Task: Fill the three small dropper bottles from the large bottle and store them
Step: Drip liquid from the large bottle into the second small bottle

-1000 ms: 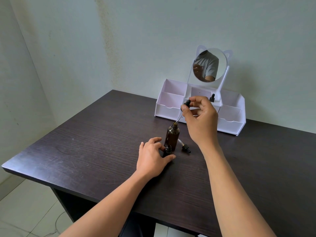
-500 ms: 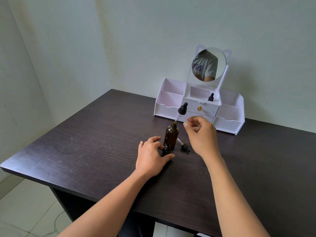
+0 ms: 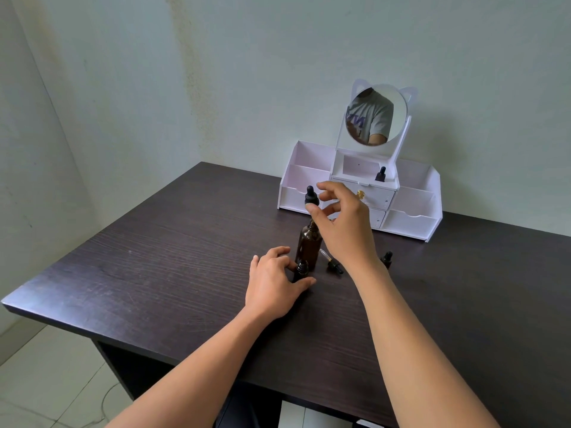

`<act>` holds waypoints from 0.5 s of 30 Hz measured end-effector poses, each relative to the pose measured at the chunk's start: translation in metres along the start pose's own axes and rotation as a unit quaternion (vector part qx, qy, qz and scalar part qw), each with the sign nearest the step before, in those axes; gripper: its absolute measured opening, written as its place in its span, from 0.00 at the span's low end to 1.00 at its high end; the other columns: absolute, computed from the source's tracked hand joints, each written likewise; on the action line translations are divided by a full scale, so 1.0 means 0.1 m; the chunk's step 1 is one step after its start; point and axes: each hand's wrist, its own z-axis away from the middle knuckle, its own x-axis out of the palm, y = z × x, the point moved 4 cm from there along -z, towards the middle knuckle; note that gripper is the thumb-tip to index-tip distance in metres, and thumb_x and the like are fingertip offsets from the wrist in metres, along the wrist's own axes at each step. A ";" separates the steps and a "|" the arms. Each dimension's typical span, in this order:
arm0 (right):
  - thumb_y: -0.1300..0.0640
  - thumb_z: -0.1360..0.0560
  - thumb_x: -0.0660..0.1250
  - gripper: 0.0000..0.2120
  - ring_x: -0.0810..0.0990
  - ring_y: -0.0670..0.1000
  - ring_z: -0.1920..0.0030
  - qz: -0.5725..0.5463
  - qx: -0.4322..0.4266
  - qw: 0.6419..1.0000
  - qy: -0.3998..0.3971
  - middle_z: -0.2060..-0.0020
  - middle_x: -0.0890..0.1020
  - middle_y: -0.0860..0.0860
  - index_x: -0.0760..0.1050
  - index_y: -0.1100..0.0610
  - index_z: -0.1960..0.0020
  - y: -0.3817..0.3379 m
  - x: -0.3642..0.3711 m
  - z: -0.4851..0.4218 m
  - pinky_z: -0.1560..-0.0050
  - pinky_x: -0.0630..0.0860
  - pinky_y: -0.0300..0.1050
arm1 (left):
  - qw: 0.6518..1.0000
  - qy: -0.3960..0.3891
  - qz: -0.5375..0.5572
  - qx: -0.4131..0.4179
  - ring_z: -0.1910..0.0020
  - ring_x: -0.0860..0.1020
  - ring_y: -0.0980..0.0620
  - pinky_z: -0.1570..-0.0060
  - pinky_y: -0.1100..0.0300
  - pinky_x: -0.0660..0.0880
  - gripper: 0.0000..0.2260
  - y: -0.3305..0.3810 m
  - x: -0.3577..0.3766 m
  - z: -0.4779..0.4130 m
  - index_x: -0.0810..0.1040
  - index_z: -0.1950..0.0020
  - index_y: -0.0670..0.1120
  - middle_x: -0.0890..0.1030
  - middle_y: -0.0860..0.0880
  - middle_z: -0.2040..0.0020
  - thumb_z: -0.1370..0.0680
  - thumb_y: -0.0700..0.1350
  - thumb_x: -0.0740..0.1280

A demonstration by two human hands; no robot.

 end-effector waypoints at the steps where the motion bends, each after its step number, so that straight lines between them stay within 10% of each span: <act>1: 0.55 0.23 0.72 0.14 0.80 0.42 0.58 0.007 0.003 1.000 -0.001 0.48 0.82 0.48 0.78 0.54 0.39 0.01 0.02 -0.02 0.58 0.77 0.32 | 1.000 0.001 0.000 0.001 0.29 0.67 0.55 0.24 0.47 0.50 0.16 0.00 0.00 0.00 0.82 0.50 0.53 0.69 0.56 0.27 0.30 0.62 0.74; 15: 0.57 0.25 0.71 0.18 0.79 0.41 0.60 0.012 0.109 0.994 -0.025 0.57 0.81 0.44 0.75 0.54 0.36 0.15 0.06 0.06 0.60 0.74 0.34 | 1.000 0.003 -0.004 0.002 0.29 0.67 0.55 0.23 0.46 0.50 0.17 -0.03 0.03 -0.02 0.82 0.50 0.53 0.70 0.56 0.28 0.30 0.63 0.73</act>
